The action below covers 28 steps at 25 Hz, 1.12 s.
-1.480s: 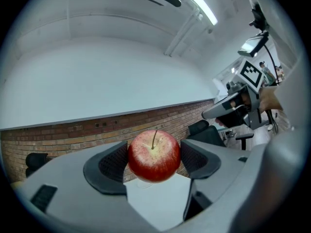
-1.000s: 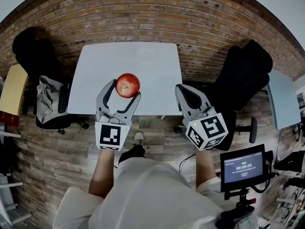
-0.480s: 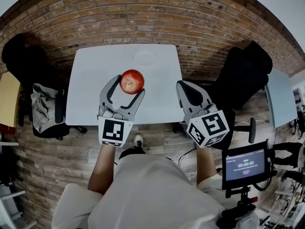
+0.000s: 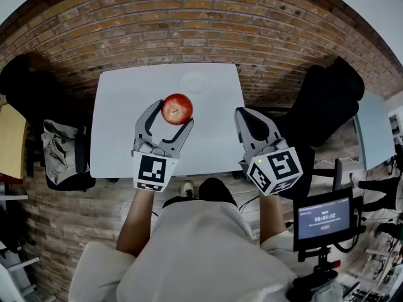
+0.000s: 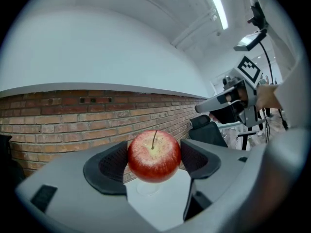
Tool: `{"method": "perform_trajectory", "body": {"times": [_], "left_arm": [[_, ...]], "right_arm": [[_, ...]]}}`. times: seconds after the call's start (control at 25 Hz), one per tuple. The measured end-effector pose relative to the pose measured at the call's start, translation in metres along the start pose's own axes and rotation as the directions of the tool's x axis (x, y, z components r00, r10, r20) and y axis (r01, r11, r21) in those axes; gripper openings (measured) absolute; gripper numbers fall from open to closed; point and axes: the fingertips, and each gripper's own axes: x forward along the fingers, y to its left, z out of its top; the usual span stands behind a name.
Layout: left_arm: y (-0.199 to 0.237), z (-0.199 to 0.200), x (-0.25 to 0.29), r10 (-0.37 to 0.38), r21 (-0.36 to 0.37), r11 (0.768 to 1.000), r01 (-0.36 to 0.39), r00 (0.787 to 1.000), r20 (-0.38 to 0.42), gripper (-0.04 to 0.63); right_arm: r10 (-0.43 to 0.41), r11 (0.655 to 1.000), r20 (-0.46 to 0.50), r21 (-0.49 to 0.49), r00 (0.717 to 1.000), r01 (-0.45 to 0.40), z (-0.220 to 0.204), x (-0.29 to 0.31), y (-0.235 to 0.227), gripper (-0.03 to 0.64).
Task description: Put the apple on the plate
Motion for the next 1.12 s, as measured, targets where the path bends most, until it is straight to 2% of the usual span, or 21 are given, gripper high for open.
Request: {"method": "perform_trajectory", "body": {"times": [0.32,0.56,1.12], "left_arm": [[0.019,-0.016,0.041,-0.027,-0.015,1.0,0.026,0.999,-0.039,0.347],[0.033,-0.026,0.054,-0.032,-0.02,0.999,0.031,0.997,-0.065,0.346],[0.047,-0.079,0.163,-0.079,-0.036,0.997,0.074,0.983,-0.164,0.347]], "right_arm": [[-0.013,1.0,-0.009,0.02,1.0,0.013,0.001,0.032,-0.023,0.003],[-0.007,0.999,-0.033,0.033,0.999,0.008,-0.005,0.049,-0.021,0.003],[-0.006,0.997,-0.098,0.08,0.995,0.013,-0.038,0.108,-0.085,0.003]]}}
